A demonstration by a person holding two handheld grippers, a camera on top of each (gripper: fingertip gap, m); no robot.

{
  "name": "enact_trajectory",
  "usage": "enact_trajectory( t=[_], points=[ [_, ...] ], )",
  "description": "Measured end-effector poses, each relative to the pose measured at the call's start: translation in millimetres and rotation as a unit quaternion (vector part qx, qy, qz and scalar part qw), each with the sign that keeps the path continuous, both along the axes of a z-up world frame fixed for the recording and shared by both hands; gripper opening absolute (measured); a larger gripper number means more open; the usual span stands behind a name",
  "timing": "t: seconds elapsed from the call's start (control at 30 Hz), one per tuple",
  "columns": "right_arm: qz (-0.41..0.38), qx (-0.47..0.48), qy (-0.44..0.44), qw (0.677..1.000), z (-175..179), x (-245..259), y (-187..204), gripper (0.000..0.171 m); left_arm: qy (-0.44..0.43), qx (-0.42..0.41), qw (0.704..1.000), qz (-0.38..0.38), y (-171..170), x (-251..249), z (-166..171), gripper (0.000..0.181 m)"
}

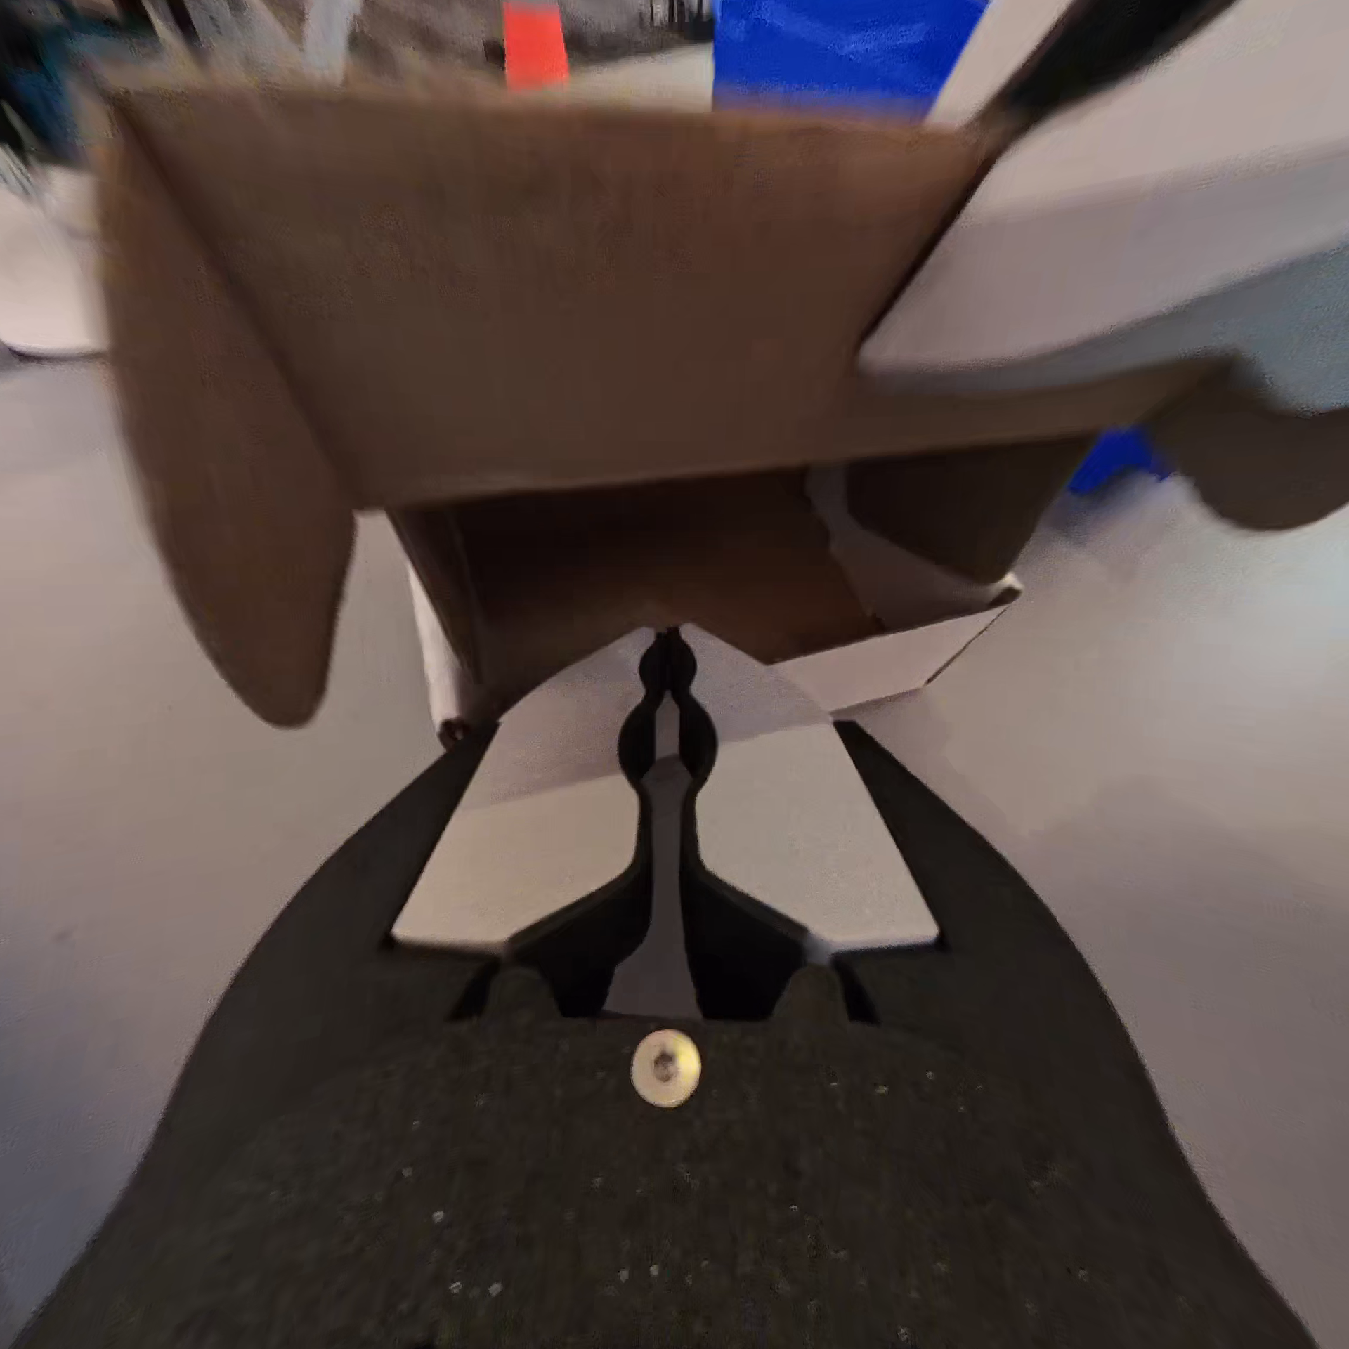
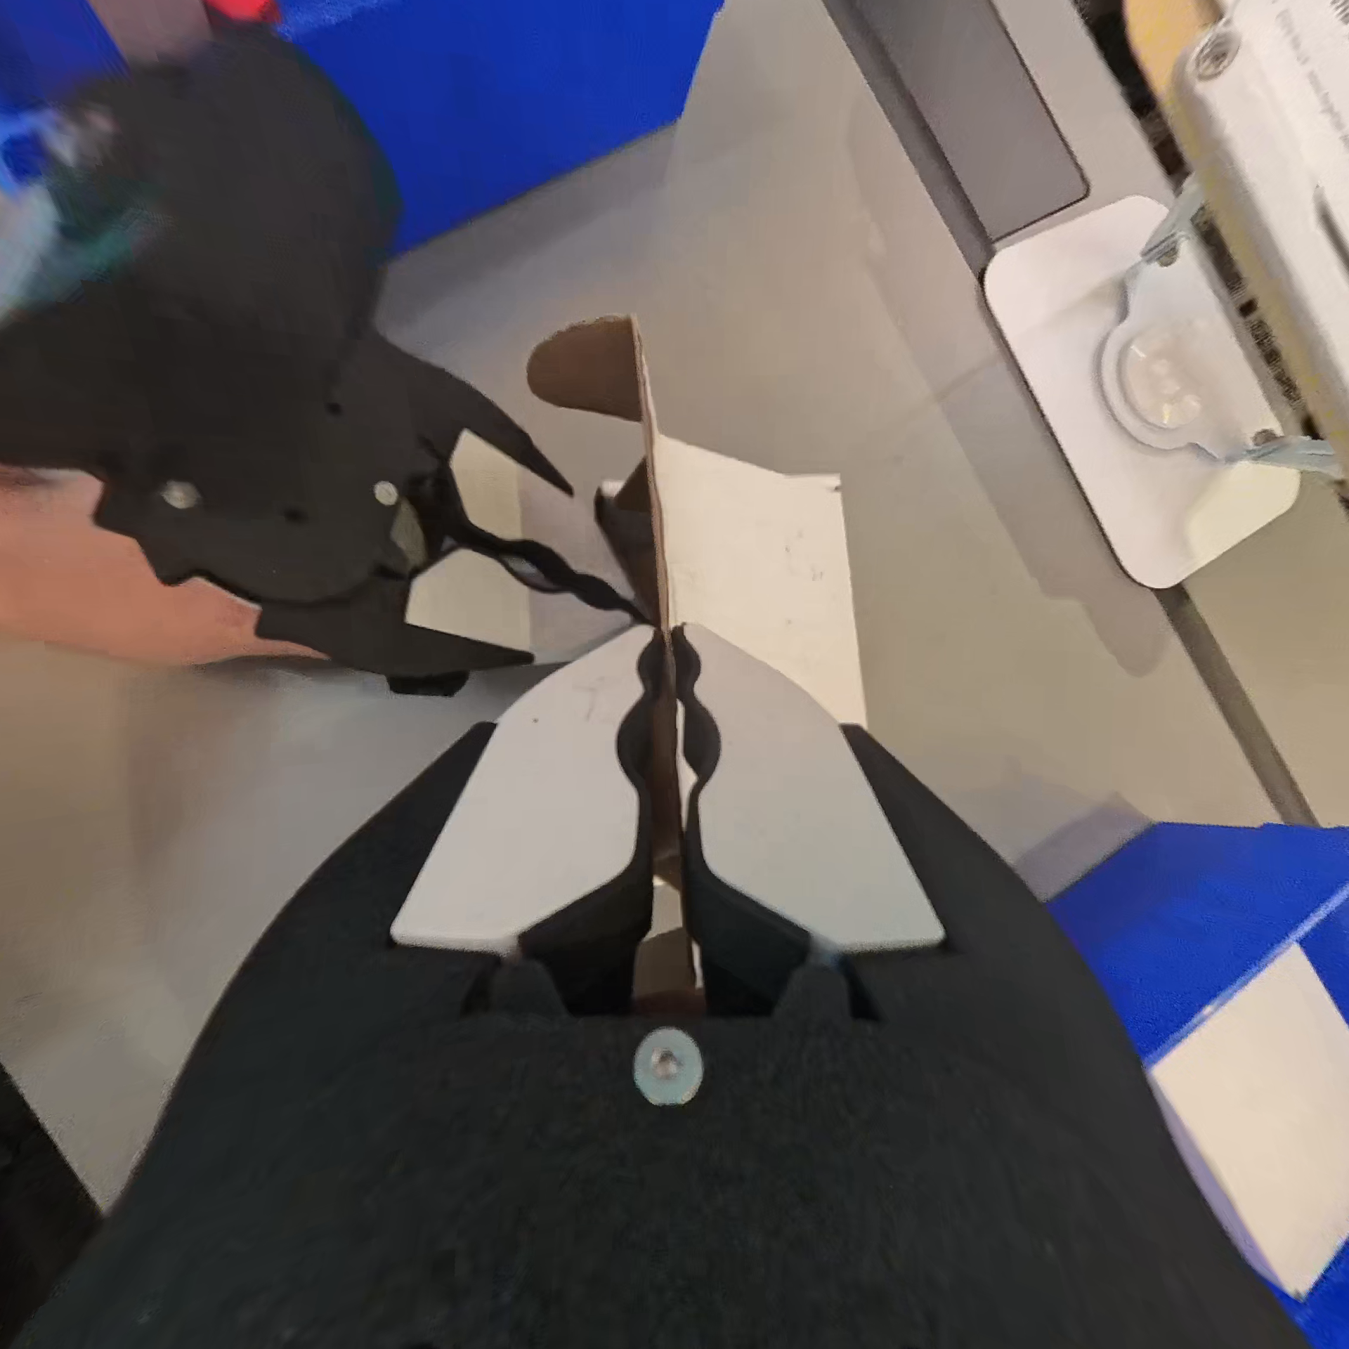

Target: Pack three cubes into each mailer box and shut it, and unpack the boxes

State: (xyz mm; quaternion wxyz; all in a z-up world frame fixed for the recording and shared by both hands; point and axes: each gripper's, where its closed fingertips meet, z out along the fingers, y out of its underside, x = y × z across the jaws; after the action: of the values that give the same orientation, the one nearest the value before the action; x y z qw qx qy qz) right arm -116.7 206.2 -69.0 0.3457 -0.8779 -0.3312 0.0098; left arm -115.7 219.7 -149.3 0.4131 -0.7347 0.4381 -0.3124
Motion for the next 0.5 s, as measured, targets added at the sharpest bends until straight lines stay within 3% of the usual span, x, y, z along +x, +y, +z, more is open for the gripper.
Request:
enact_trajectory(
  t=[0.17, 0.27, 0.33, 0.5],
  points=[
    [-0.024, 0.054, -0.021, 0.998, 38, 25, 33, 0.002, 0.009, -0.012, 1.0, -0.005, 3, -2, -3, 0.0],
    [-0.066, 0.086, -0.145, 0.983, 52, 77, 64, 0.001, 0.015, -0.012, 1.0, -0.005, 4, -2, -5, 0.0],
    [-0.073, 0.053, -0.216, 0.972, 39, 108, 80, 0.002, 0.02, -0.009, 1.0, -0.006, 3, -1, -7, 0.0],
    [-0.103, -0.061, -0.216, 0.969, -32, 151, 103, 0.001, 0.021, -0.004, 1.0, -0.005, 3, -1, -6, 0.0]
  ],
)
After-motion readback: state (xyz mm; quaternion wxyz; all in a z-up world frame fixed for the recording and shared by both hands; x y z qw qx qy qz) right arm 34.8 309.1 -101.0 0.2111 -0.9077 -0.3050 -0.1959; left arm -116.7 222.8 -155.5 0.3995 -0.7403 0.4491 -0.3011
